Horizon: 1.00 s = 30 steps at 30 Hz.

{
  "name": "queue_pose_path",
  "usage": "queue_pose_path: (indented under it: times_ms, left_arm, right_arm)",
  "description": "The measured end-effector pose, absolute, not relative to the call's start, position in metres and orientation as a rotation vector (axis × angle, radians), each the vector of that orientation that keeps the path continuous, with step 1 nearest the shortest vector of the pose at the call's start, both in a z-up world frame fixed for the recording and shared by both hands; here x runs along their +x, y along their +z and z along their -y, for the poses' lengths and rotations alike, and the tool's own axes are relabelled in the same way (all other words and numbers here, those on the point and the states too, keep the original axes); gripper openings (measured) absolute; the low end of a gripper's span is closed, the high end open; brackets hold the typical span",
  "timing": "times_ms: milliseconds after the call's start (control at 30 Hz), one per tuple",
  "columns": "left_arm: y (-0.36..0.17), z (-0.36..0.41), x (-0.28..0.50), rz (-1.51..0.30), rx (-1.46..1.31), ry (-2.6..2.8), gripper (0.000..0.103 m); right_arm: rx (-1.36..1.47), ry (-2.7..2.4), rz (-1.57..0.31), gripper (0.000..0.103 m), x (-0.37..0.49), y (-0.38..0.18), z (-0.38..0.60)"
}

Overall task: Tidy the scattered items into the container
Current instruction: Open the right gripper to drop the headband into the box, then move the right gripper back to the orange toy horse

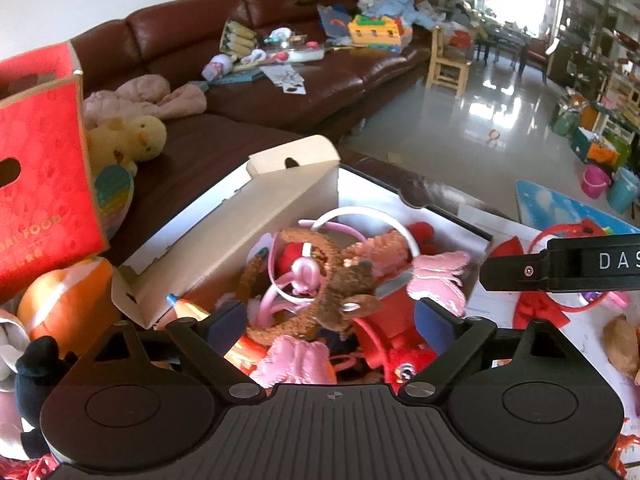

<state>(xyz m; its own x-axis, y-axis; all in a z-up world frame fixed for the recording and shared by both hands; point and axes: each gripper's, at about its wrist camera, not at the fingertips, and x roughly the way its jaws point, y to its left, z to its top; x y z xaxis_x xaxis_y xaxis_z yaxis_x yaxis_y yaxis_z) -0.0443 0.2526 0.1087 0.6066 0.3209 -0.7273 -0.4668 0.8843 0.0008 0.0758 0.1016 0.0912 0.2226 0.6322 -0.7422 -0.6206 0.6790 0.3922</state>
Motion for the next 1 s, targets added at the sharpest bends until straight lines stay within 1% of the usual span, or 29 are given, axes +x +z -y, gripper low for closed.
queue_pose_path:
  times_ms: [367,567,800,1000]
  left_arm:
    - [0.117,-0.209,-0.045,-0.792,-0.123,0.403,0.100]
    - [0.109,-0.174,-0.041,-0.814,-0.057,0.346,0.101]
    - [0.080,-0.116,-0.042,-0.865,0.027,0.196,0.102]
    - [0.037,-0.067,-0.049,-0.956,0.104,0.030,0.102]
  right_arm:
    - [0.045,0.850,-1.022,0.093,0.069,0.096,-0.053]
    - [0.020,0.844,-1.003,0.094,0.062,0.096,-0.011]
    - [0.018,0.771,-1.026,0.095,0.061,0.079,0.048]
    - [0.058,0.626,-1.103,0.095,0.065,0.042,0.112]
